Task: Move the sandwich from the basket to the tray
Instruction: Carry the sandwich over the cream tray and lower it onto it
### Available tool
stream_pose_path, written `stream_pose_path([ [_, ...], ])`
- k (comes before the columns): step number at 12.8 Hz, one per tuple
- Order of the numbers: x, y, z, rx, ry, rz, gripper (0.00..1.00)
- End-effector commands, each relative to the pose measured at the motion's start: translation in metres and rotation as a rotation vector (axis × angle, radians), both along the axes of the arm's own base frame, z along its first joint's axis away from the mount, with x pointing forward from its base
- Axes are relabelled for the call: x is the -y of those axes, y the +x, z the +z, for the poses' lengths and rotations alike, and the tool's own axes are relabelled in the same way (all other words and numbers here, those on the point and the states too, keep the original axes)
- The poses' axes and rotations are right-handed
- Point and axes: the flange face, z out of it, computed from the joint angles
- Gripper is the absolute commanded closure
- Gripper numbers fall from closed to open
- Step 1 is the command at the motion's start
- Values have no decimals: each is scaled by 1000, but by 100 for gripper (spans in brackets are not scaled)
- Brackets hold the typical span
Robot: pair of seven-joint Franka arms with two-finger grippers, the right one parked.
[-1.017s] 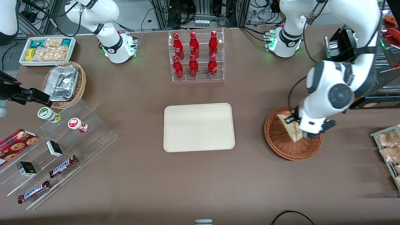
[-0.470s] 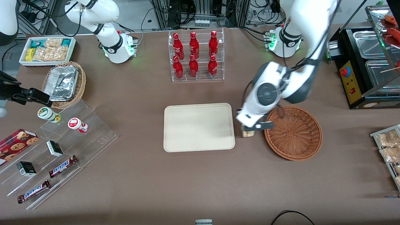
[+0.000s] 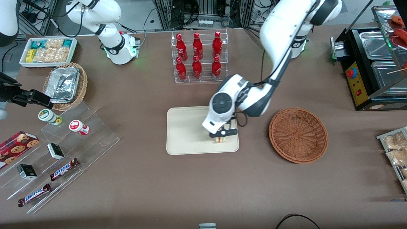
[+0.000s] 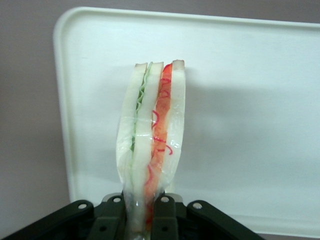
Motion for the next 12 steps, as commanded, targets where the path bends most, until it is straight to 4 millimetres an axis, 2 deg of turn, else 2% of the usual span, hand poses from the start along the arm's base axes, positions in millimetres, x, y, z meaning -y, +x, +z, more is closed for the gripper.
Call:
stream_pose_path([
  [1, 37, -2, -7, 15, -10, 20, 100],
  [5, 47, -6, -13, 24, -19, 15, 100],
  [12, 48, -9, -26, 15, -1, 85, 100],
])
